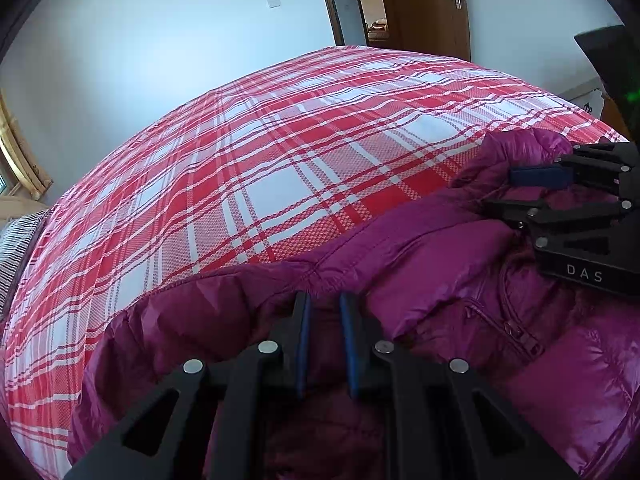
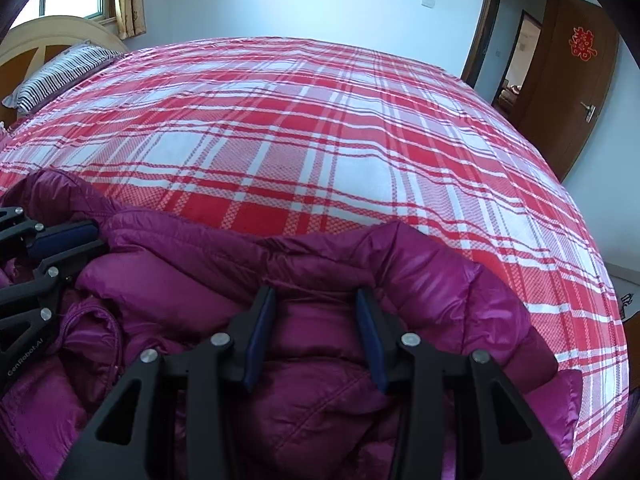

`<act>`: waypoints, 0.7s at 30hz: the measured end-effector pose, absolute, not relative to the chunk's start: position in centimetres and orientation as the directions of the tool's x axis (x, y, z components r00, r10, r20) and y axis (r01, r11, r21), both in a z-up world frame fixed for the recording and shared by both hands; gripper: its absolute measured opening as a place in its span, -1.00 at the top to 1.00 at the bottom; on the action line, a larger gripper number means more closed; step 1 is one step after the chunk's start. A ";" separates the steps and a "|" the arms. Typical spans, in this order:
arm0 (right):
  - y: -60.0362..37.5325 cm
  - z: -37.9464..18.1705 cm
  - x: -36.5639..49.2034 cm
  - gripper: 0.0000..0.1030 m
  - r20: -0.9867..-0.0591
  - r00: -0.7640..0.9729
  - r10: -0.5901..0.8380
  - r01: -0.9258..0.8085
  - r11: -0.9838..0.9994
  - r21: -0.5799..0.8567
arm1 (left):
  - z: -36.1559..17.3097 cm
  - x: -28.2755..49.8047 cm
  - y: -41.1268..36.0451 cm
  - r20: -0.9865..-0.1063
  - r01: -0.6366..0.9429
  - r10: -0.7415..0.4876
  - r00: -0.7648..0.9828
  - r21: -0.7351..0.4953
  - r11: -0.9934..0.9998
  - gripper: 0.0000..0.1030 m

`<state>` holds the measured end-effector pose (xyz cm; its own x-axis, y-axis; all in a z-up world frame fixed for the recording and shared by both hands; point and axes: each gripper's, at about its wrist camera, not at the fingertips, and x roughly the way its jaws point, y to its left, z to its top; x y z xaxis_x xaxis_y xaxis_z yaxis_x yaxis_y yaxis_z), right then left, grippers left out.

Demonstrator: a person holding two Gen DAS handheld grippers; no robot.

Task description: Fold large clothes

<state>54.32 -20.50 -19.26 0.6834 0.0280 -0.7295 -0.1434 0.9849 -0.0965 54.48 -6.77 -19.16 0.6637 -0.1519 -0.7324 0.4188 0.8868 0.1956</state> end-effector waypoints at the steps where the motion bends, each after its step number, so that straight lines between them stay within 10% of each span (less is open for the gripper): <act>1: -20.6 -19.3 54.3 0.12 -0.729 0.683 0.032 -0.143 0.985 -0.091 | -18.9 54.5 -6.5 -0.732 0.416 -0.162 0.662 0.179 0.892 0.70; 9: -20.6 -19.3 54.2 0.12 -0.723 0.690 0.038 -0.141 0.987 -0.083 | -12.5 53.1 -5.7 -0.622 0.394 -0.311 0.719 -0.005 0.919 0.69; 21: -20.8 -19.3 54.1 0.11 -0.720 0.692 0.054 -0.144 0.988 -0.065 | -18.7 54.5 -10.1 -0.774 0.423 -0.211 0.597 0.080 0.903 0.68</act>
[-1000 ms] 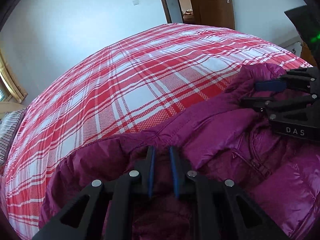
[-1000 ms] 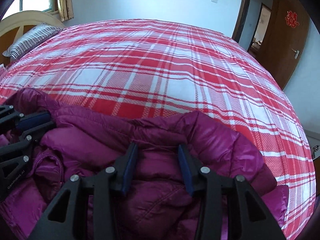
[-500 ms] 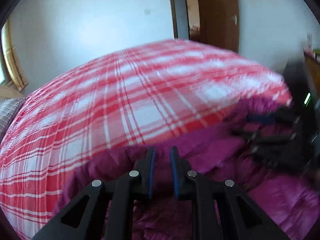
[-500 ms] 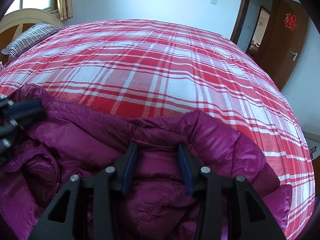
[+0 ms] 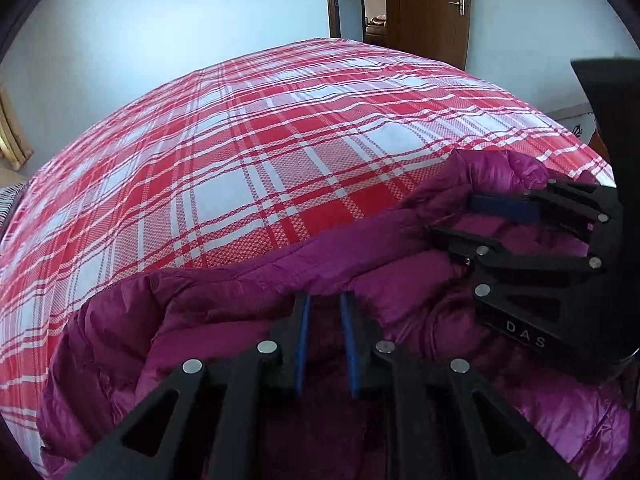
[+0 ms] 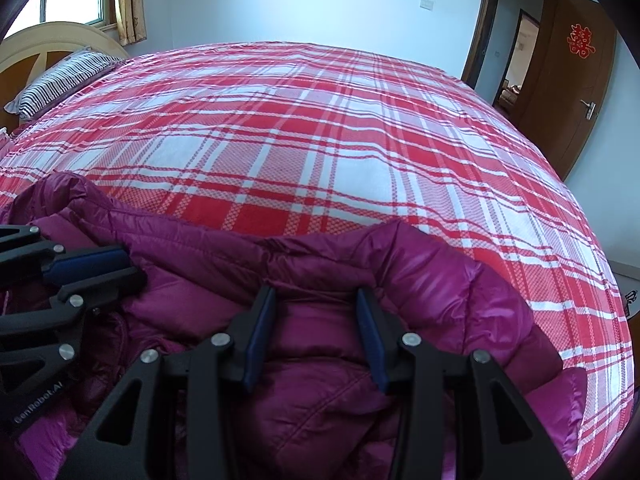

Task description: Fold large clothes

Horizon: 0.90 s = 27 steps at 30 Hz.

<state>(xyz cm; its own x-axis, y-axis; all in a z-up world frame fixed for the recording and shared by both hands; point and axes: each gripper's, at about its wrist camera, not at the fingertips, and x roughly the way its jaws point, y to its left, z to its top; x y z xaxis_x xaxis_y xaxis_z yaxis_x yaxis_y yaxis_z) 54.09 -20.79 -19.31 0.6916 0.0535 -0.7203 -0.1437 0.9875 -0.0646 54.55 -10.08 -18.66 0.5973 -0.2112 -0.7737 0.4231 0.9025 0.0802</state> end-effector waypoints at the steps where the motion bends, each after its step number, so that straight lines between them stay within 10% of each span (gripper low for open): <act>1: -20.8 -19.3 54.1 0.11 -0.720 0.692 0.053 -0.144 0.987 -0.066 | -18.7 54.5 -10.2 -0.771 0.422 -0.208 0.602 0.086 0.903 0.68; 27: -20.7 -19.5 54.3 0.11 -0.724 0.687 0.057 -0.146 0.987 -0.061 | -19.2 55.2 -9.1 -0.768 0.416 -0.273 0.579 -0.010 0.909 0.68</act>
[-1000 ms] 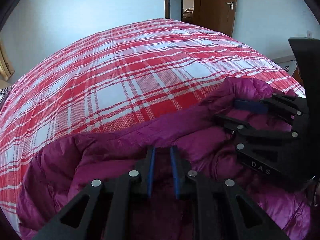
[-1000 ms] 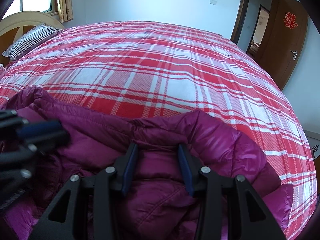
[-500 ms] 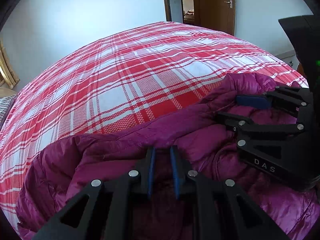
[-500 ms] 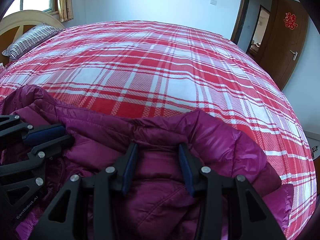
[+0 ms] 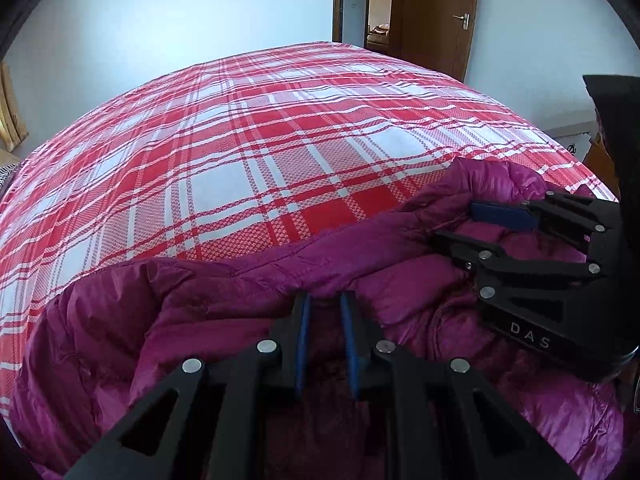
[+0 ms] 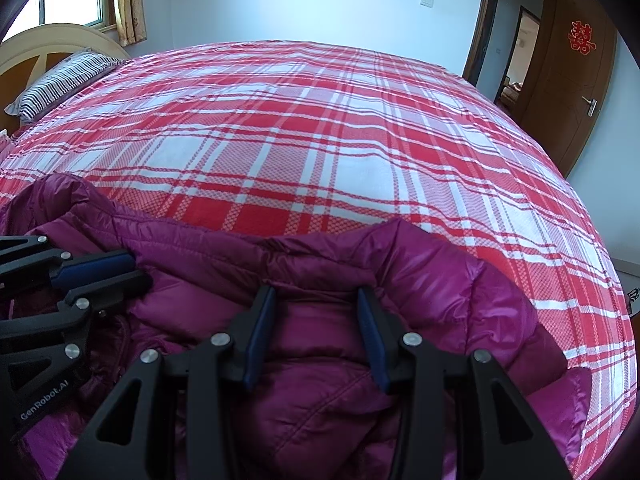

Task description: Fold large clothes

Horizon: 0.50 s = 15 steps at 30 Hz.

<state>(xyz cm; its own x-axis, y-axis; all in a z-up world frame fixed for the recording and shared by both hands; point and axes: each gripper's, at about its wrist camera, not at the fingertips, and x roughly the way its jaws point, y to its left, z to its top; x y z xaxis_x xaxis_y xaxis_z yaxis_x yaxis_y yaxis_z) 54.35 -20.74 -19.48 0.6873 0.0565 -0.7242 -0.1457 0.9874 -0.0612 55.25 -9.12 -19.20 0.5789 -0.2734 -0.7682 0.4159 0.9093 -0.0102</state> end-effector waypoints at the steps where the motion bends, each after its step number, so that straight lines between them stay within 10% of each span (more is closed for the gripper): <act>1: -20.7 -19.5 54.4 0.10 -0.725 0.687 0.054 -0.146 0.987 -0.065 | -19.2 55.3 -9.3 -0.770 0.416 -0.265 0.580 0.000 0.910 0.68; 11: -20.9 -18.6 54.3 0.06 -0.729 0.682 0.055 -0.163 0.984 -0.078 | -17.3 54.6 -9.3 -0.757 0.389 -0.200 0.622 0.078 0.918 0.67; 15: -23.5 -15.1 50.3 -0.48 -0.679 0.728 0.097 -0.132 0.991 0.000 | -11.8 50.4 -5.3 -0.665 0.376 -0.308 0.680 -0.044 0.926 0.65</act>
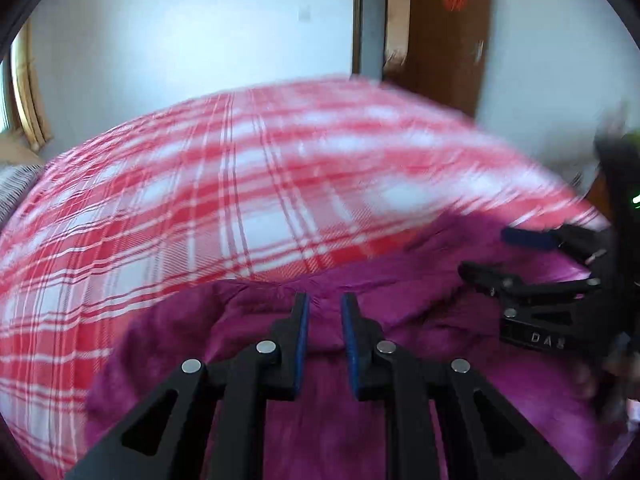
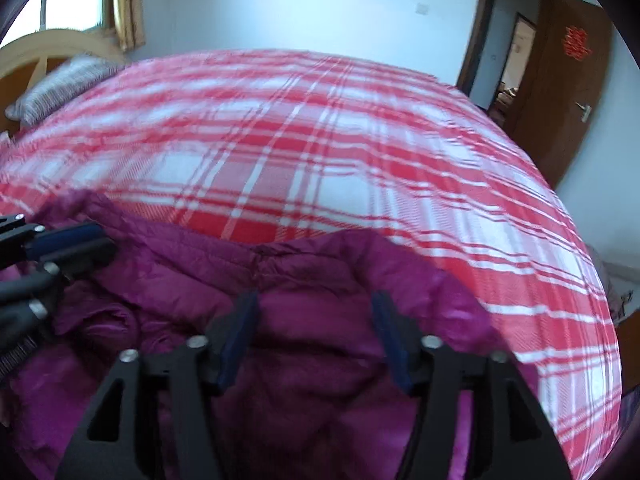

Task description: Fold large clothes

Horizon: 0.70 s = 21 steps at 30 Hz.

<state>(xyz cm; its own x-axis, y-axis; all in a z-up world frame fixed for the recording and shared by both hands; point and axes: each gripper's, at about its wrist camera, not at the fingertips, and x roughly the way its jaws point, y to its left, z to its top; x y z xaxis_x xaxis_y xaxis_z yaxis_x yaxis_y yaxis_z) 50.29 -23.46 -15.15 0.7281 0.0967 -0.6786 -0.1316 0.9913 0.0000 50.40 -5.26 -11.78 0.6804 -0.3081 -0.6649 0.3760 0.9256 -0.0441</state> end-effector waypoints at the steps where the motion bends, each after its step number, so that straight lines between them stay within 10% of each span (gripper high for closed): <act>1: -24.3 -14.4 48.5 -0.58 -0.665 0.736 0.129 -0.142 0.989 0.036 | -10.7 48.3 -3.8 -0.641 0.370 -0.313 0.701 -0.047 0.928 0.46; 4: -26.9 -13.5 42.2 -0.78 -0.675 0.717 0.174 -0.147 0.984 0.097 | -9.4 41.0 0.8 -0.611 0.337 -0.307 0.730 -0.069 0.939 -0.38; 21: -35.2 -21.7 11.9 -0.79 -0.813 0.567 0.132 0.068 0.976 0.206 | -18.9 12.7 9.3 -0.743 0.286 -0.431 0.511 -0.326 0.901 -0.38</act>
